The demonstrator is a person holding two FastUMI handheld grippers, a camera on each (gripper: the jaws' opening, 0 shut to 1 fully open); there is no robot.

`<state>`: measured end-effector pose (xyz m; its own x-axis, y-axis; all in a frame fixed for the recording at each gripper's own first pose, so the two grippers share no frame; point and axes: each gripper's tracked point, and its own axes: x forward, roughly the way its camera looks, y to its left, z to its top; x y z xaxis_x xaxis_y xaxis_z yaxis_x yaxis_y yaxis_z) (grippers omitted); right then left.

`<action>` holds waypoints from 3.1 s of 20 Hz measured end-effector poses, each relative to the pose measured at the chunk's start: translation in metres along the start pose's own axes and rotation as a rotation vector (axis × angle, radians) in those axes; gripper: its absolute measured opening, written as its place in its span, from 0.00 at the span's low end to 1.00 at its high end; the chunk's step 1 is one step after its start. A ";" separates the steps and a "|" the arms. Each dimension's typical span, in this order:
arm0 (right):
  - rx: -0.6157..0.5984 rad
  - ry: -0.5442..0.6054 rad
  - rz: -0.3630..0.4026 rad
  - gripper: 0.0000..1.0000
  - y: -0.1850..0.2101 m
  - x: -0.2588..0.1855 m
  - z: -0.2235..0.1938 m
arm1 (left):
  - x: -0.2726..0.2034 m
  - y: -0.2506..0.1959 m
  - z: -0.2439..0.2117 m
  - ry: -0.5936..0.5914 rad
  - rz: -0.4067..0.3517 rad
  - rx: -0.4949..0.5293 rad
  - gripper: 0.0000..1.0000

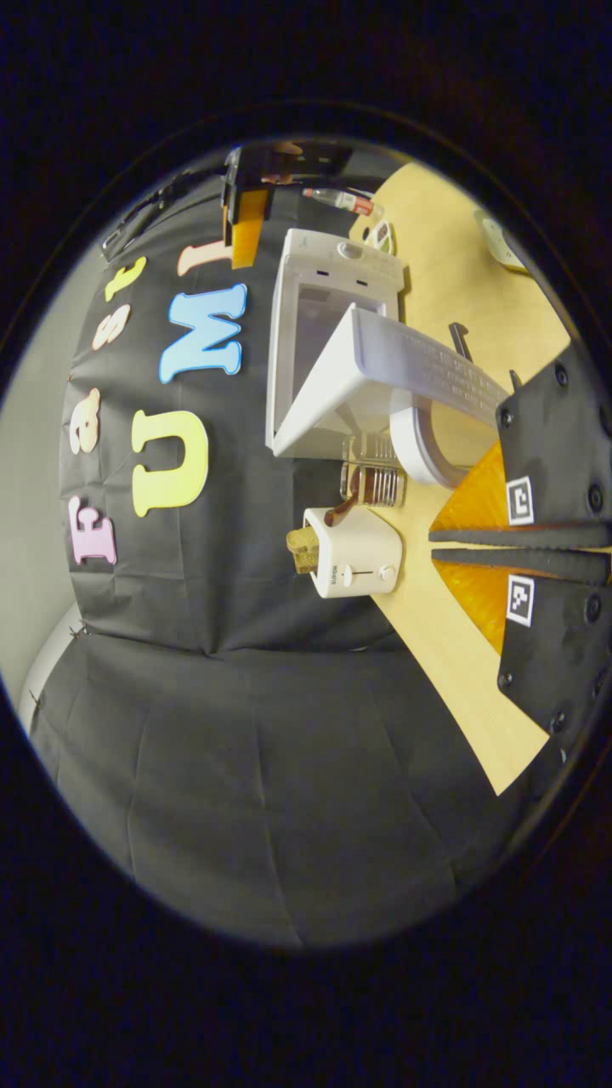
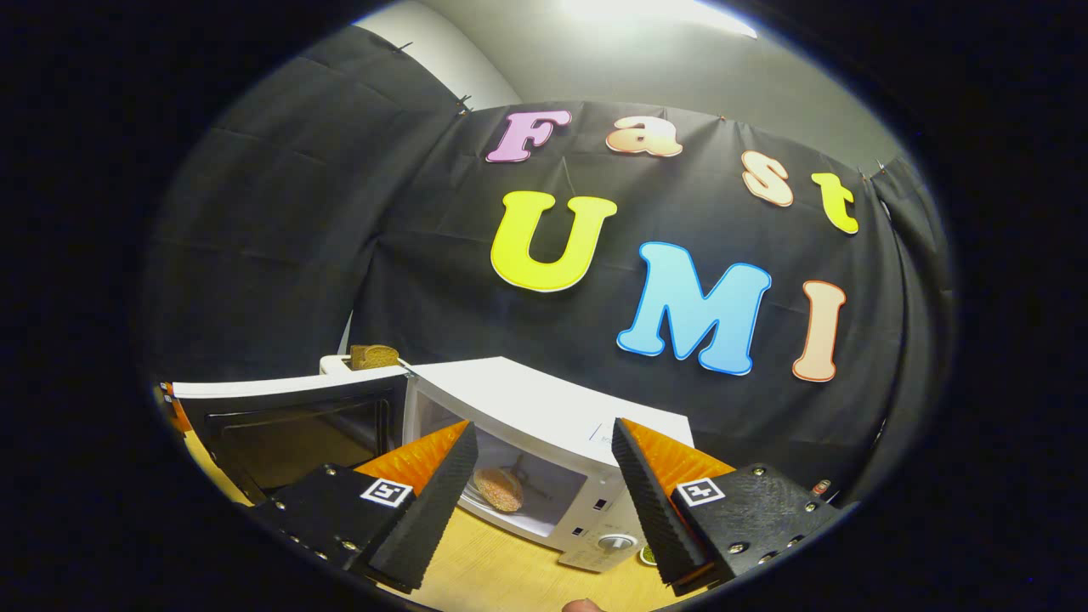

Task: Open the microwave oven with the left hand, put the food in, and close the microwave oven.

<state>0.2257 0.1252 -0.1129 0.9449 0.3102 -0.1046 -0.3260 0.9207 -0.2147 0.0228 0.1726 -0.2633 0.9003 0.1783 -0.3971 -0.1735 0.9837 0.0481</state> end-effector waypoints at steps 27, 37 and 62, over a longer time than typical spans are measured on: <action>0.086 0.052 -0.323 0.97 -0.133 -0.150 -0.011 | 0.043 -0.288 0.049 -0.038 -0.567 0.107 0.03; 0.064 0.096 -0.398 0.97 -0.148 -0.173 -0.016 | 0.096 -0.354 0.071 -0.064 -0.651 0.120 0.03; 0.136 0.083 -0.404 0.97 -0.169 -0.226 -0.025 | 0.117 -0.372 0.128 -0.142 -0.503 0.103 0.10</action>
<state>0.0664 -0.1061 -0.0771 0.9884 -0.0967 -0.1174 0.0819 0.9888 -0.1249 0.2441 -0.1696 -0.2101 0.9086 -0.3217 -0.2664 0.3274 0.9446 -0.0240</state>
